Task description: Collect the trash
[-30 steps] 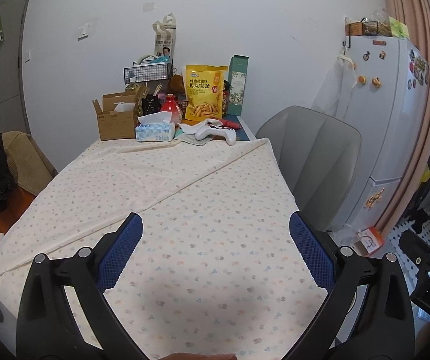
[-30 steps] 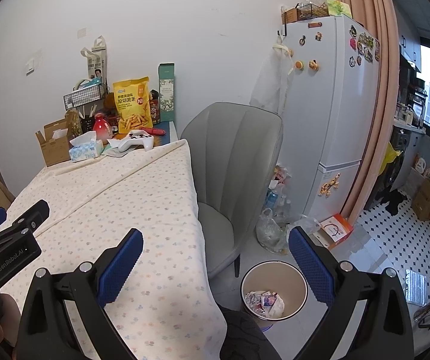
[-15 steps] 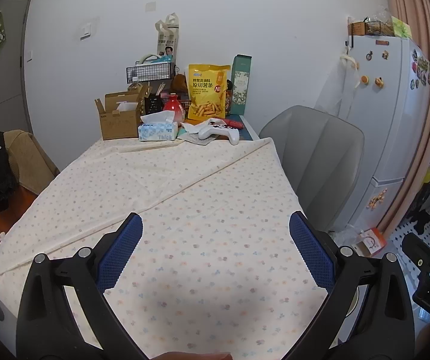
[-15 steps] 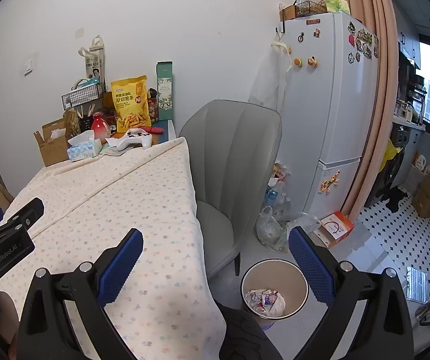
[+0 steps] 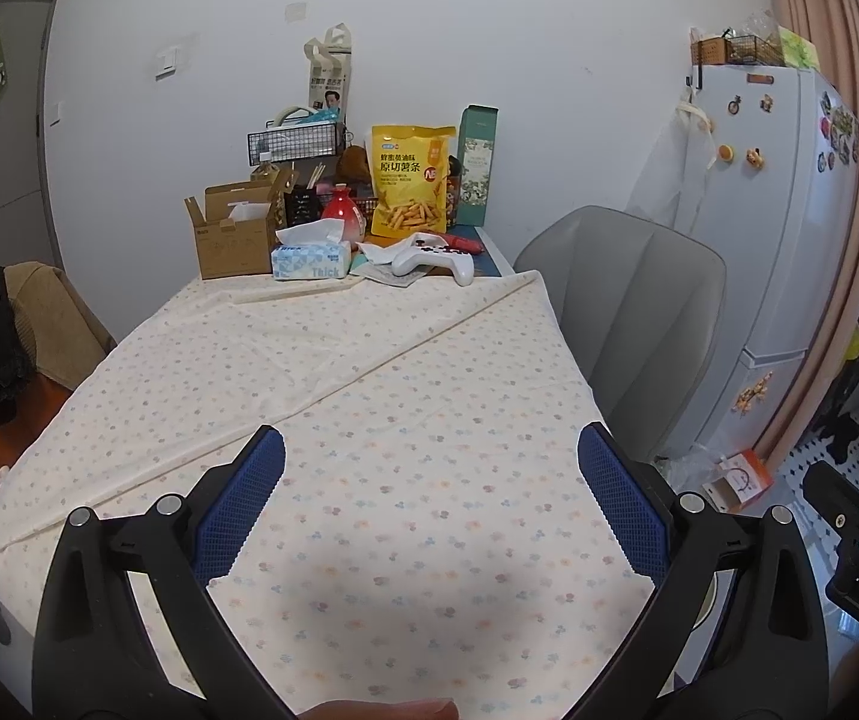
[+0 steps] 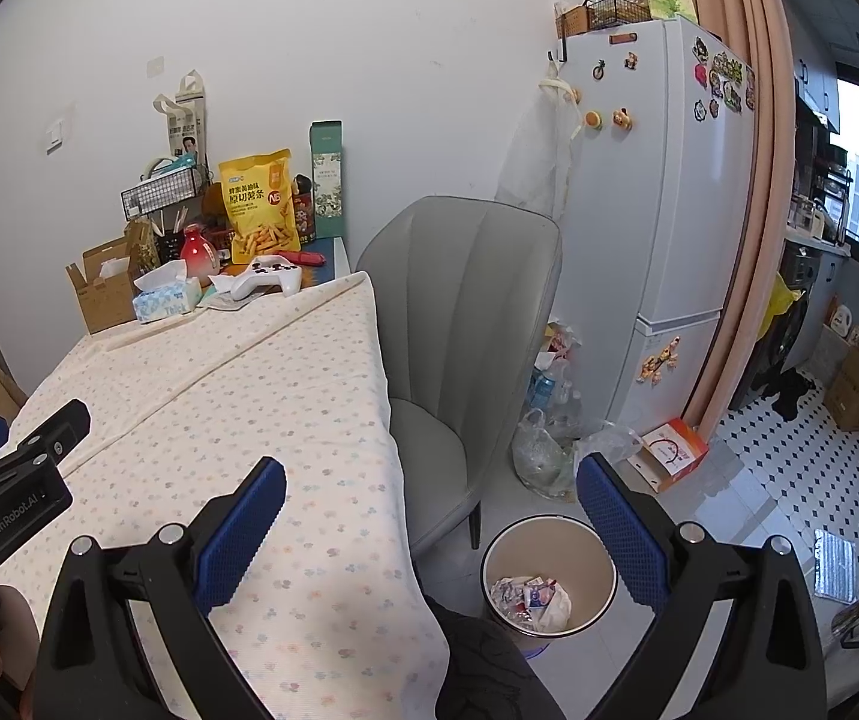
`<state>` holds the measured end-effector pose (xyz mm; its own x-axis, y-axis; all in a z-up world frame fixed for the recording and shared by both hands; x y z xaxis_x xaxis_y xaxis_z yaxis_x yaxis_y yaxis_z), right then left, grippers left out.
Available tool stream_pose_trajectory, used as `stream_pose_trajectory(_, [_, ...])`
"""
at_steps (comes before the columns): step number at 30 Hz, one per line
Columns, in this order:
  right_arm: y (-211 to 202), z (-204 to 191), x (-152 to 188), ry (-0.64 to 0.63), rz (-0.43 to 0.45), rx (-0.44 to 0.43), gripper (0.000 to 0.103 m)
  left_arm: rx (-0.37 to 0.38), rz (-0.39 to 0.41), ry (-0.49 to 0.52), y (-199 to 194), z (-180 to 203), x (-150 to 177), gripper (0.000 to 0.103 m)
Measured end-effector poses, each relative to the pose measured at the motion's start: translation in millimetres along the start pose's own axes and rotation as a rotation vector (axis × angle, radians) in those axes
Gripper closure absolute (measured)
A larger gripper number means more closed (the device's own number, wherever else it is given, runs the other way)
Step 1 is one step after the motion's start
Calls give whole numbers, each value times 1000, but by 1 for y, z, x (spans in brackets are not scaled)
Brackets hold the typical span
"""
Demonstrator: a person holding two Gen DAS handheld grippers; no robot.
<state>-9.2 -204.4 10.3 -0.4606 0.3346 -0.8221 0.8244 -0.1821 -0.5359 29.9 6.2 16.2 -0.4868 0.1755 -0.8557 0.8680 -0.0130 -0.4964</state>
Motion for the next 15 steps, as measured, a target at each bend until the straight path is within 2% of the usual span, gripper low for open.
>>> stream_pose_trajectory(15, [-3,-4,0,-13,5,-2,8,1,5,-6,1,-4,0,6])
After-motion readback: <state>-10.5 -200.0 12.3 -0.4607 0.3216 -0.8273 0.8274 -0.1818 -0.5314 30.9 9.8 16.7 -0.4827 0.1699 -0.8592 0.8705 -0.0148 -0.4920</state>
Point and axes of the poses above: each gripper's, at about its wrist camera, not at the fingertips, and y roughly the way its jaws point, z to its right, x to its underside, the point moved 2 cm from there along y, roughly the way its jaws point, and after that the axes turned 12 degrees about y, right-handed, at the moved point
